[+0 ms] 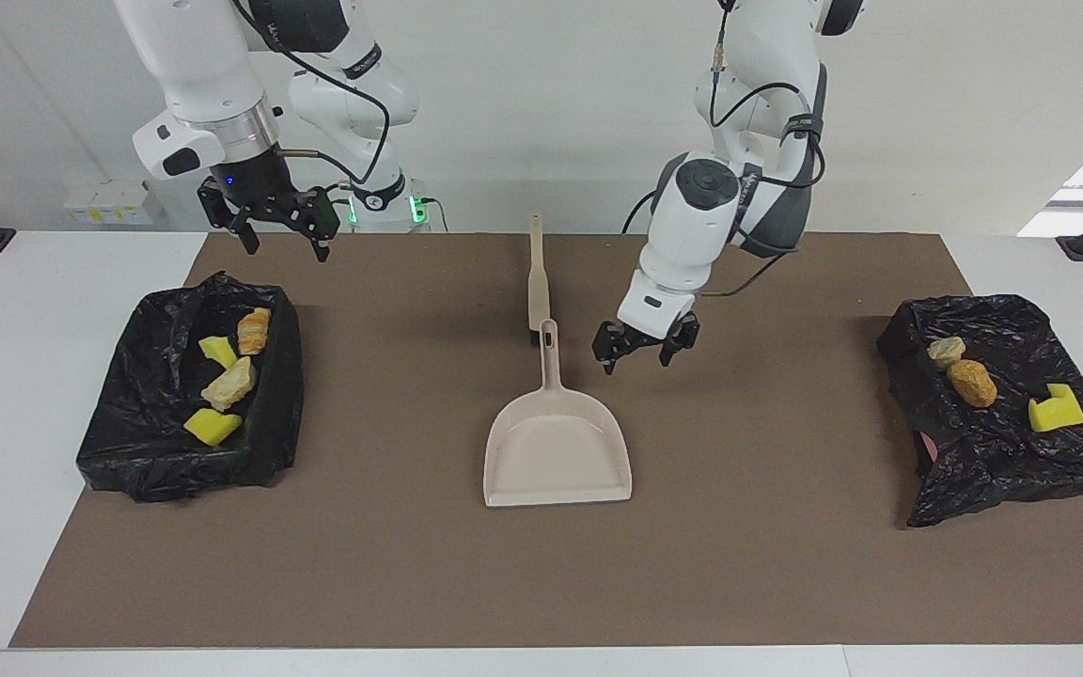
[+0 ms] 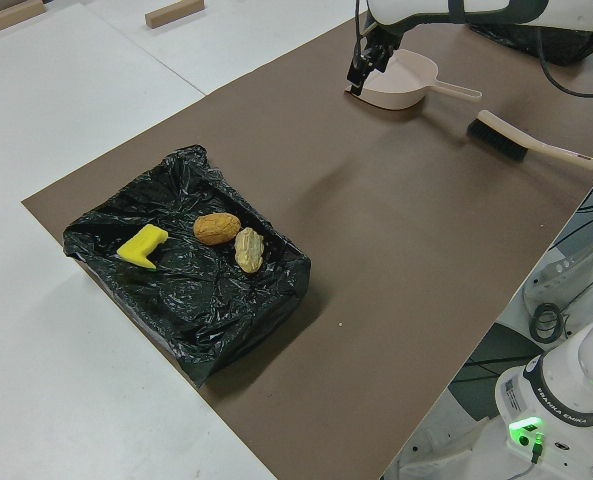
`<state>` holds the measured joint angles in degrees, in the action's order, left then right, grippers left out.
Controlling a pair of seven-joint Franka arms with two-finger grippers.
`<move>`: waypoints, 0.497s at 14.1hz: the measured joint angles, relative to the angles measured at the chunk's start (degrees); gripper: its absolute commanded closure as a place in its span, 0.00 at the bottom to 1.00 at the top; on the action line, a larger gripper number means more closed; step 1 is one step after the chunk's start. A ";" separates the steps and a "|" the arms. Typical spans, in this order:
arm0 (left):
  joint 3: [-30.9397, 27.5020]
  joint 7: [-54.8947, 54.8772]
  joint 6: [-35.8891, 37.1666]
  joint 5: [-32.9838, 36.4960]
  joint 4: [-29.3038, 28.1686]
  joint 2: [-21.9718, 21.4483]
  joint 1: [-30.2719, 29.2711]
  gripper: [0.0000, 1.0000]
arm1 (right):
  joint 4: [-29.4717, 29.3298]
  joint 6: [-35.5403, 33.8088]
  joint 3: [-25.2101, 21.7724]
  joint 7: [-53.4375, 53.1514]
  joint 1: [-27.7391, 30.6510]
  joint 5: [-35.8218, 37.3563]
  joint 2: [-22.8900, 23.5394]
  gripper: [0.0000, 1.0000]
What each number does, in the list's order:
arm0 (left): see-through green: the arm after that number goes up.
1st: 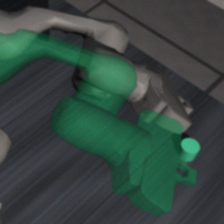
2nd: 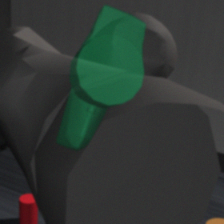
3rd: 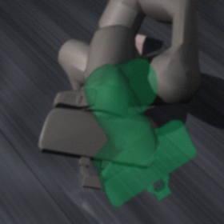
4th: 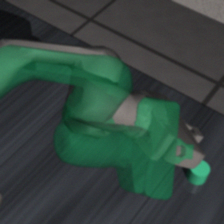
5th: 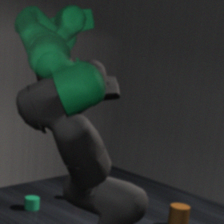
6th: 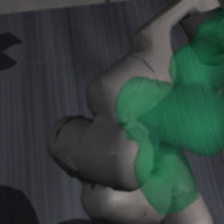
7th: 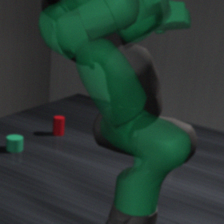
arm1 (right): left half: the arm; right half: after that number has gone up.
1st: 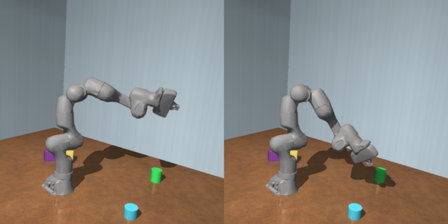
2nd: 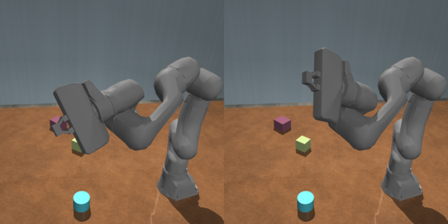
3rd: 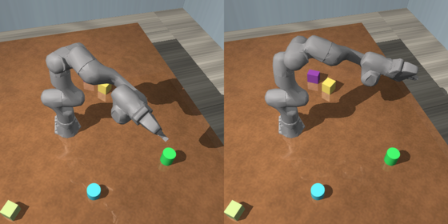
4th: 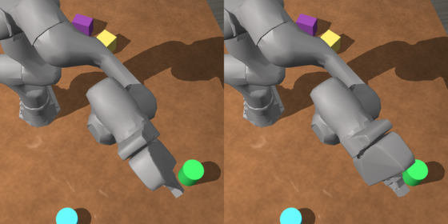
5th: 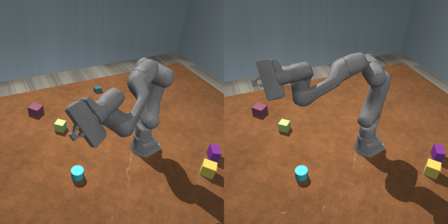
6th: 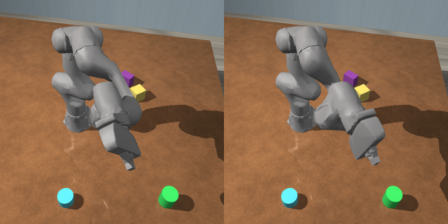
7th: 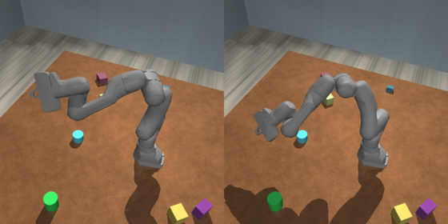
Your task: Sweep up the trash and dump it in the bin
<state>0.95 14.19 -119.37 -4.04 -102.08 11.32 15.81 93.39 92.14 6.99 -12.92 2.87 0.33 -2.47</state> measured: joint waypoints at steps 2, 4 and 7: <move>-0.02 -5.55 1.62 0.00 0.18 -2.00 -3.49 0.00 | 0.00 0.00 0.00 0.00 0.00 0.00 0.00 0.00; -0.05 -10.66 4.12 0.10 1.03 -3.83 -7.02 0.00 | 0.00 0.00 0.00 0.00 0.00 0.00 0.00 0.00; -0.28 -13.95 8.18 1.22 2.30 -6.54 -11.79 0.00 | 0.00 0.00 0.00 0.00 0.00 0.00 0.00 0.00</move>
<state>0.66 0.24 -111.18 -2.83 -99.78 4.78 4.02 93.39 92.14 6.99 -12.92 2.87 0.33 -2.47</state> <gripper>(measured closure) 0.000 0.000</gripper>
